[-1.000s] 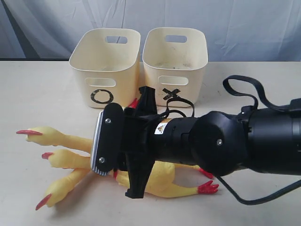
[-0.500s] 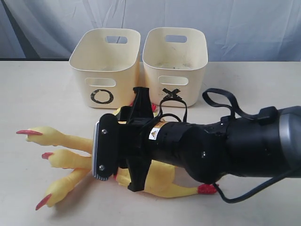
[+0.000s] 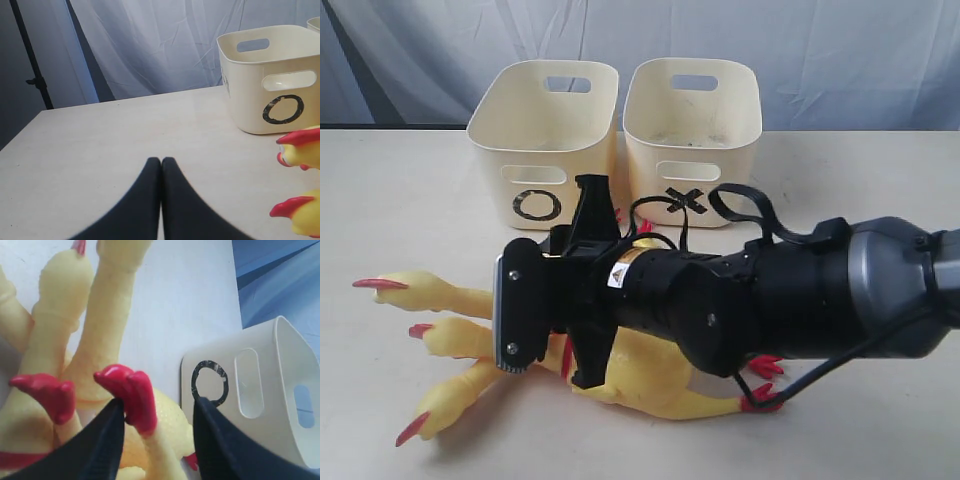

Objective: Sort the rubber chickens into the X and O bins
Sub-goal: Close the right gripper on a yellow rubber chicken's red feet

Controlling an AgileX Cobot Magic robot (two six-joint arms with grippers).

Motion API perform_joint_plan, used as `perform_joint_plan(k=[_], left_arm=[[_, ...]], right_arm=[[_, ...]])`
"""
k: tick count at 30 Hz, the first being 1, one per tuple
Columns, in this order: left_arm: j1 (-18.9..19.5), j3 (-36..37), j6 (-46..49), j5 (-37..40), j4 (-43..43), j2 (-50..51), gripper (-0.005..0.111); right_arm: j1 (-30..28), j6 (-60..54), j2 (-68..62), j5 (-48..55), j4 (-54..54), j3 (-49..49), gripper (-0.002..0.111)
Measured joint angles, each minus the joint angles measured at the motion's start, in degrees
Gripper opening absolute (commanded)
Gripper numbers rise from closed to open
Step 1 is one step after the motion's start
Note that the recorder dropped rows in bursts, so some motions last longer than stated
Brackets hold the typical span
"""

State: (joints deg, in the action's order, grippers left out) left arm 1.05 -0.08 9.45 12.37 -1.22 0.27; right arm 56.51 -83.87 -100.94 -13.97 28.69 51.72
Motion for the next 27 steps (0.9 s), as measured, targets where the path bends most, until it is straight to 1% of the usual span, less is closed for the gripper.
perform_joint_plan(k=[9,11,13,14,19,27], left_arm=[[0.0,0.0,0.0,0.0,0.0,0.0,0.0],[0.0,0.0,0.0,0.0,0.0,0.0,0.0],[0.0,0.0,0.0,0.0,0.0,0.0,0.0],[0.0,0.0,0.0,0.0,0.0,0.0,0.0],[0.0,0.0,0.0,0.0,0.0,0.0,0.0],[0.0,0.0,0.0,0.0,0.0,0.0,0.0]], right_arm=[[0.0,0.2,-2.83,1.41,1.82,0.98,0.042],[0.0,0.12,-3.53,0.91,1.82,0.98,0.039],[0.0,0.08,-3.59,0.3,1.82,0.98,0.031],[0.0,0.08,-3.6,0.0,1.82,0.98,0.024],[0.0,-0.16,-3.6,-1.46,1.7,1.1,-0.001],[0.0,-0.16,-3.6,-1.46,1.61,1.1,-0.001]])
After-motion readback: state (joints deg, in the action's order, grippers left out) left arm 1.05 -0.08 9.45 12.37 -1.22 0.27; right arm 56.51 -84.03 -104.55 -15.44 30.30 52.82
